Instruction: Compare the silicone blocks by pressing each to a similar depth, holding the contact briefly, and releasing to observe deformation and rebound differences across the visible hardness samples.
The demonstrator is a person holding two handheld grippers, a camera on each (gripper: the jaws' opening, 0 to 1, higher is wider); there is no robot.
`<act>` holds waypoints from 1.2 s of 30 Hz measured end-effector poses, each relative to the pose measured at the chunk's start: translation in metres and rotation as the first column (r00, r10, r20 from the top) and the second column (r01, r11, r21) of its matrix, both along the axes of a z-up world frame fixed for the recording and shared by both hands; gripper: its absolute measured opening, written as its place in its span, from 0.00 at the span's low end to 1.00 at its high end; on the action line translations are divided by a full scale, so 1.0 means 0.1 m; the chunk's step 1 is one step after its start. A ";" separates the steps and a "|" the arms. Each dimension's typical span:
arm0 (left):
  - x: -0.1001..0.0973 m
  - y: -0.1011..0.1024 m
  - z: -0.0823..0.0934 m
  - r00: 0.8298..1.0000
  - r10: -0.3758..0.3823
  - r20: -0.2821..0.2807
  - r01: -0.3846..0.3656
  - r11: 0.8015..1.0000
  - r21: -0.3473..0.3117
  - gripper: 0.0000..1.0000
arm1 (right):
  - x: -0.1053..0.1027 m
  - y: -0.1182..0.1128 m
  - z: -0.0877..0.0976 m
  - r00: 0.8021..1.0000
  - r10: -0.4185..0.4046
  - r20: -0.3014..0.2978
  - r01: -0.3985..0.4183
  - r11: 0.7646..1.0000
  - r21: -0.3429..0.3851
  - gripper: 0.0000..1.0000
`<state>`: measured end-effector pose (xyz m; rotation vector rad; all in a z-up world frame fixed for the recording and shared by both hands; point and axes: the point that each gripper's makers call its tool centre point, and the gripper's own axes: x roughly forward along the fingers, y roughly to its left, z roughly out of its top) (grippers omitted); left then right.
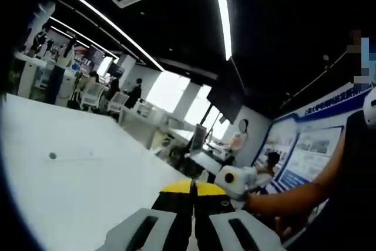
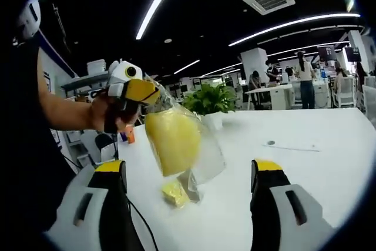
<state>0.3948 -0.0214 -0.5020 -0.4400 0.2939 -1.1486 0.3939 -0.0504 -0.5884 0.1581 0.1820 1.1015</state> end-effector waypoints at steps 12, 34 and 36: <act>-0.13 -0.04 0.02 0.999 -0.037 -0.027 0.036 0.999 -0.037 0.00 | -0.07 0.12 0.14 0.999 0.045 -0.008 -0.045 0.997 0.070 0.57; -0.15 0.03 0.03 0.999 -0.029 -0.046 0.026 0.998 -0.056 0.00 | -0.24 0.22 0.17 0.992 0.125 -0.018 -0.123 0.987 0.104 0.24; -0.15 0.03 0.01 0.998 -0.029 -0.048 0.026 0.998 -0.053 0.00 | -0.25 0.22 0.15 0.991 0.129 -0.023 -0.126 0.987 0.102 0.23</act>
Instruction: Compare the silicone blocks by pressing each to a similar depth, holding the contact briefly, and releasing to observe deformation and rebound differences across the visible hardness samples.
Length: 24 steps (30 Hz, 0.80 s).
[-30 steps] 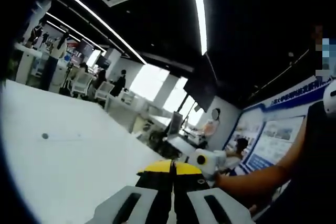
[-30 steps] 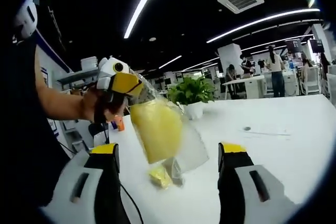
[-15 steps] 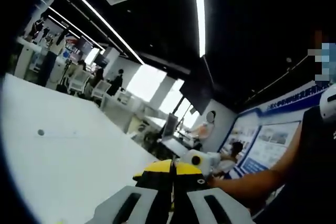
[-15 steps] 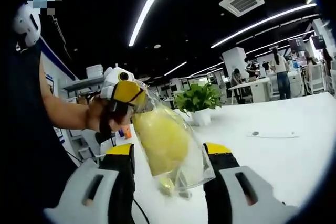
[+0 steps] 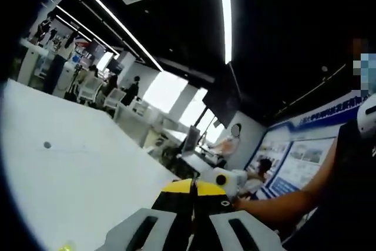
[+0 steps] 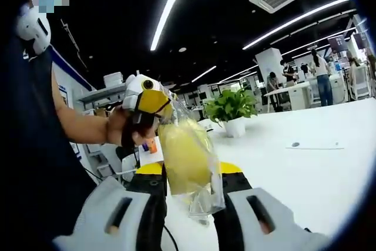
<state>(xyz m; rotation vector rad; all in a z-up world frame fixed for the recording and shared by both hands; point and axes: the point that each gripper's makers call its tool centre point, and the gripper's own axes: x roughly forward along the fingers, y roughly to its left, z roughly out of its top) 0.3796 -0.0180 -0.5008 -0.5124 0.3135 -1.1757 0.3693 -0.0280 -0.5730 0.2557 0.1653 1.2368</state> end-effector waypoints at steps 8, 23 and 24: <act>0.02 0.05 -0.09 1.000 0.018 -0.020 -0.018 1.000 0.021 0.00 | -0.03 0.04 -0.07 0.998 0.037 -0.046 -0.039 0.999 -0.036 0.18; -0.02 0.13 -0.09 1.000 0.022 -0.022 -0.022 1.000 -0.010 0.00 | -0.14 0.07 -0.02 0.991 0.051 -0.125 -0.062 0.994 -0.090 0.14; -0.02 0.13 -0.09 1.000 0.021 -0.021 -0.021 1.000 -0.008 0.00 | -0.14 0.07 -0.02 0.991 0.053 -0.123 -0.065 0.993 -0.097 0.13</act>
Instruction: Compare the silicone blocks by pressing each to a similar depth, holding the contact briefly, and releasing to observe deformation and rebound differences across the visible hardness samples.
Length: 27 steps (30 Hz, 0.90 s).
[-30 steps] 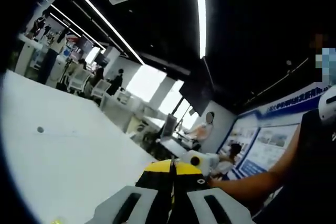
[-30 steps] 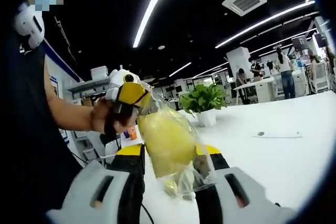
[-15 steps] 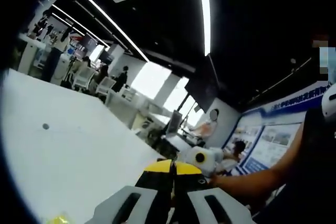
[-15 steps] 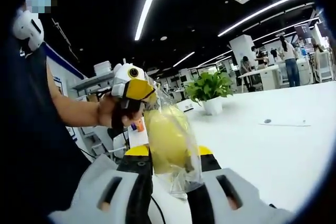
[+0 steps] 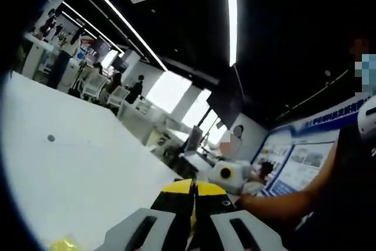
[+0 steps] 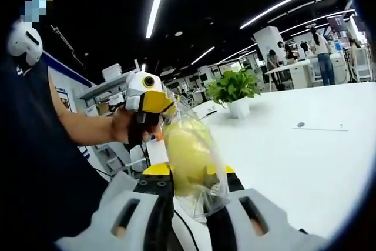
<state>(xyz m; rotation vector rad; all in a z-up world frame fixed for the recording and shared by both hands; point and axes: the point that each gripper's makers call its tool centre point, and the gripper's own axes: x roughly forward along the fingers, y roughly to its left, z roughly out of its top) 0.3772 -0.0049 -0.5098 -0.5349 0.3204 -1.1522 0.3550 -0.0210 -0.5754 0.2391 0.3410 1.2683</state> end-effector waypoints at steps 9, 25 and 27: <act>0.02 0.08 -0.05 1.000 0.028 0.012 -0.028 0.999 0.024 0.00 | 0.01 0.01 -0.02 1.000 0.003 -0.006 -0.003 1.000 -0.018 0.12; -0.03 0.06 -0.11 1.000 0.009 -0.004 -0.009 0.998 0.057 0.00 | 0.01 -0.02 -0.06 1.000 0.024 0.015 -0.023 0.998 -0.066 0.07; 0.00 0.06 -0.12 1.000 0.011 -0.014 -0.011 0.998 0.064 0.00 | 0.01 -0.02 -0.07 1.000 0.023 0.015 -0.022 0.997 -0.071 0.07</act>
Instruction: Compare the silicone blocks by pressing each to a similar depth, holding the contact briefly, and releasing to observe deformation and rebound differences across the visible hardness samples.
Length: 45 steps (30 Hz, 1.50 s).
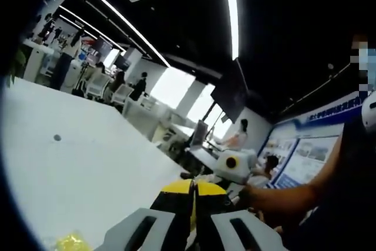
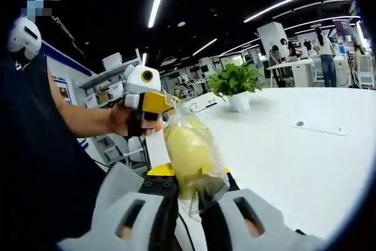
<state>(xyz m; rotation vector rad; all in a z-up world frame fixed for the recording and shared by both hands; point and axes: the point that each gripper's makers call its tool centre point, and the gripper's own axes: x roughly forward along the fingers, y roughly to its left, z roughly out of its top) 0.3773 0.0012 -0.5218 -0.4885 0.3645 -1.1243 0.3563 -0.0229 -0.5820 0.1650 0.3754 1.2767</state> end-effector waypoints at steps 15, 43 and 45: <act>-0.13 0.00 -0.01 0.973 -0.055 0.224 0.036 0.996 0.086 0.00 | -0.06 0.00 -0.03 0.998 0.021 -0.057 -0.022 1.000 -0.007 0.05; -0.16 -0.01 -0.05 0.976 -0.049 0.212 0.023 0.992 0.122 0.00 | -0.11 -0.01 -0.05 0.999 0.041 -0.020 -0.042 0.997 -0.062 0.02; -0.16 -0.02 -0.06 0.977 -0.043 0.207 0.019 0.993 0.116 0.00 | -0.10 -0.03 -0.05 0.999 0.041 -0.031 -0.042 0.997 -0.060 0.02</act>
